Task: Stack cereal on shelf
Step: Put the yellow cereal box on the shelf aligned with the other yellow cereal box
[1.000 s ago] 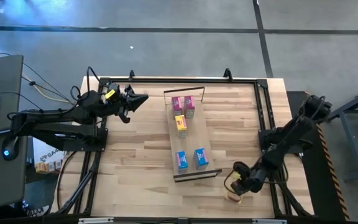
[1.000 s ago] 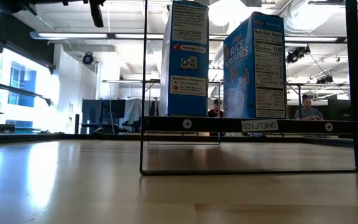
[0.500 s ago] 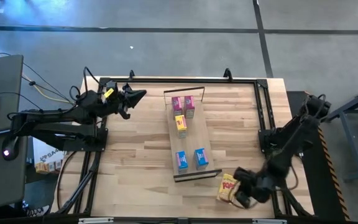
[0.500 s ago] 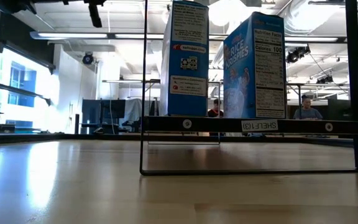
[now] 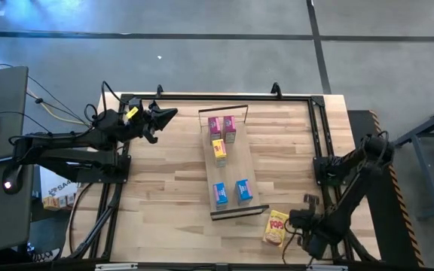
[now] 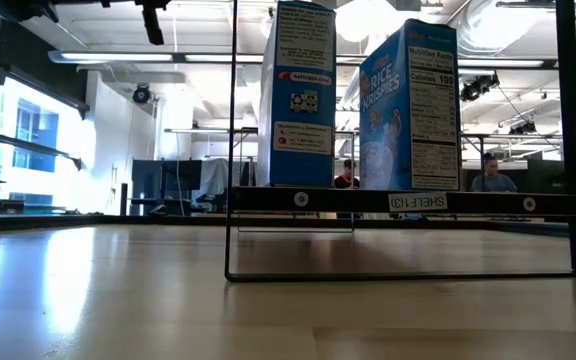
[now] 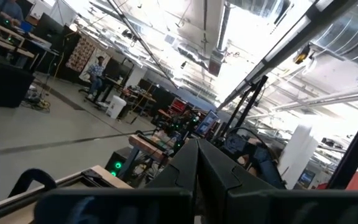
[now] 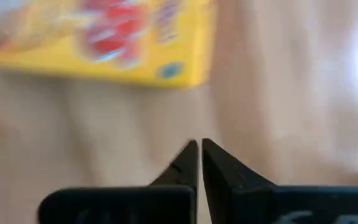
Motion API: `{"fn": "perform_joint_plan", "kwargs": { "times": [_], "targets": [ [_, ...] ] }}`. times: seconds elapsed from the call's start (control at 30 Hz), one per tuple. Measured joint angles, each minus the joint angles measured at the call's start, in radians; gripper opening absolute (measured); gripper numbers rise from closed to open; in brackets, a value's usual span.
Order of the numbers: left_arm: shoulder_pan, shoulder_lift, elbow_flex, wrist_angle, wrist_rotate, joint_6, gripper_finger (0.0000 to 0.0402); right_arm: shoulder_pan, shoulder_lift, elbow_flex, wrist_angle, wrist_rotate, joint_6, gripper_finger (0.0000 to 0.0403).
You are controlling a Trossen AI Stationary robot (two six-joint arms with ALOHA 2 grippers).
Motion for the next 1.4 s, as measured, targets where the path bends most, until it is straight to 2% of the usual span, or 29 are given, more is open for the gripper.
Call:
{"fn": "perform_joint_plan", "kwargs": {
  "times": [0.13, 0.33, 0.57, 0.8, 1.03, 1.17, 1.23, 1.33, 1.4],
  "targets": [
    [0.000, 0.000, 0.000, 0.000, 0.000, 0.000, 0.0000, -0.027, 0.010, -0.012, -0.099, 0.075, -0.003, 0.0000],
    [-0.002, 0.000, 0.000, 0.000, -0.001, -0.015, 0.0000, -0.063, -0.002, -0.053, 0.074, 0.082, -0.058, 0.0000],
    [-0.008, 0.000, 0.000, -0.001, -0.002, -0.016, 0.0000, -0.072, -0.002, -0.053, 0.166, 0.064, -0.029, 0.0000],
    [-0.008, 0.000, 0.000, -0.001, -0.002, -0.014, 0.0000, -0.079, 0.000, -0.054, 0.375, 0.042, -0.052, 0.0000],
    [-0.008, 0.000, 0.000, -0.002, 0.001, 0.003, 0.0000, -0.110, 0.000, -0.052, 0.493, 0.037, -0.053, 0.0000],
    [-0.008, 0.000, 0.000, -0.002, 0.024, 0.003, 0.0000, -0.101, -0.019, -0.008, 0.369, 0.030, 0.056, 0.0000],
    [-0.008, 0.000, 0.000, -0.002, 0.032, 0.003, 0.0000, -0.071, -0.032, 0.017, 0.357, -0.007, 0.111, 0.0000],
    [-0.008, 0.000, 0.000, -0.002, 0.032, 0.003, 0.0000, -0.035, -0.026, 0.024, 0.483, -0.142, 0.218, 0.0000],
    [-0.008, 0.000, 0.000, -0.002, 0.032, 0.003, 0.0000, -0.024, -0.003, 0.025, 0.646, -0.164, 0.311, 0.0000]
  ]
}}
